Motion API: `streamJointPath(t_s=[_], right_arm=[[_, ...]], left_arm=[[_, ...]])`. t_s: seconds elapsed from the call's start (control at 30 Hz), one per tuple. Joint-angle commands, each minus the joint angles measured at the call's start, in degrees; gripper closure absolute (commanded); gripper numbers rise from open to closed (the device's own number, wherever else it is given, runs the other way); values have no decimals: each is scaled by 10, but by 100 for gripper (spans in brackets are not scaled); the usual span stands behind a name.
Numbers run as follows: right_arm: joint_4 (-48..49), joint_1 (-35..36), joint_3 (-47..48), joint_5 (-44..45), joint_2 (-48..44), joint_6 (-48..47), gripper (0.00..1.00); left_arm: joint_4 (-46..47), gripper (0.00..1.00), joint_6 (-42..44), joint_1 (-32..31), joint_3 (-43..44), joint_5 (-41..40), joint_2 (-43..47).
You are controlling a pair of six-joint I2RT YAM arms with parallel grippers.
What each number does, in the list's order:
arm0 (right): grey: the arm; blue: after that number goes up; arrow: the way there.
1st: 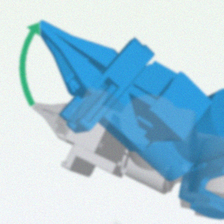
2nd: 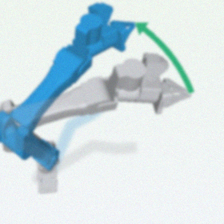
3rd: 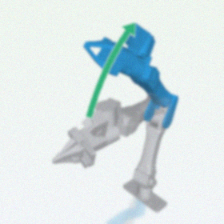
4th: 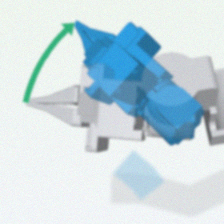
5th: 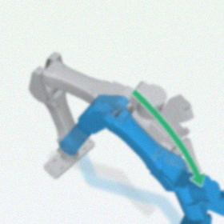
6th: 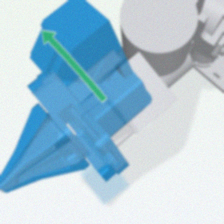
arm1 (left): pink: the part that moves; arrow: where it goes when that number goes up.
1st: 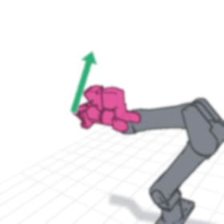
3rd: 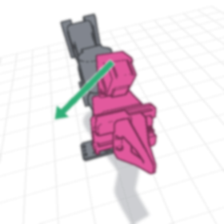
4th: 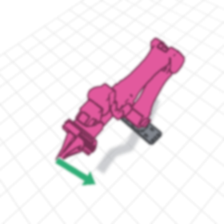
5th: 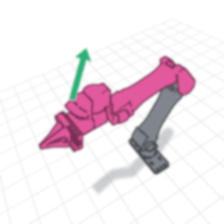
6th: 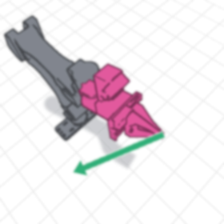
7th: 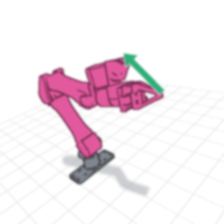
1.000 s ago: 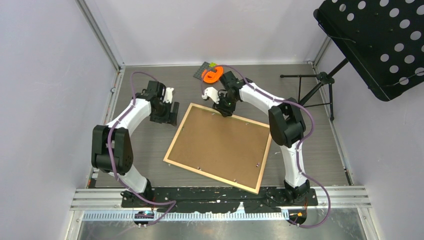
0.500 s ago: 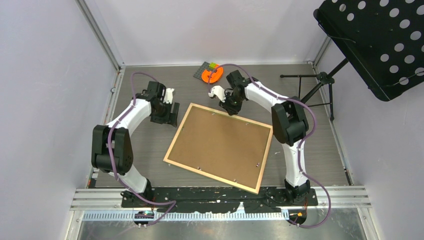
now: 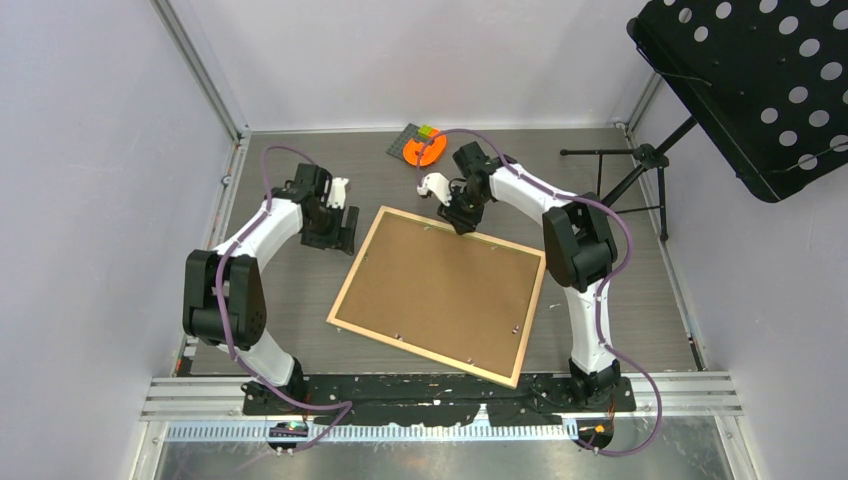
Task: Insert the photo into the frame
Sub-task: Adjust the photo frame at the center of the board.
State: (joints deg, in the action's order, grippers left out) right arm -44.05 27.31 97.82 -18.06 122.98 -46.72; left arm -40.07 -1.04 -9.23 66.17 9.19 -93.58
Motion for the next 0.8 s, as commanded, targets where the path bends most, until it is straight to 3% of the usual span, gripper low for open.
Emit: streamJointPath(t_s=[0.0,0.23,0.5,0.77], right_arm=[[-4,1,-7,-15,-31,3,61],[1,1,-11,-11,-19,3,61],[-29,4,51,-33,23,14,92],[-51,48,163,-34,70,22,94]], left_arm=[[10,27,3,4,-1,13,11],[10,27,5,8,-2,13,12],[-5,24,7,36,-1,29,11],[-26,18,33,67,-5,30,30]])
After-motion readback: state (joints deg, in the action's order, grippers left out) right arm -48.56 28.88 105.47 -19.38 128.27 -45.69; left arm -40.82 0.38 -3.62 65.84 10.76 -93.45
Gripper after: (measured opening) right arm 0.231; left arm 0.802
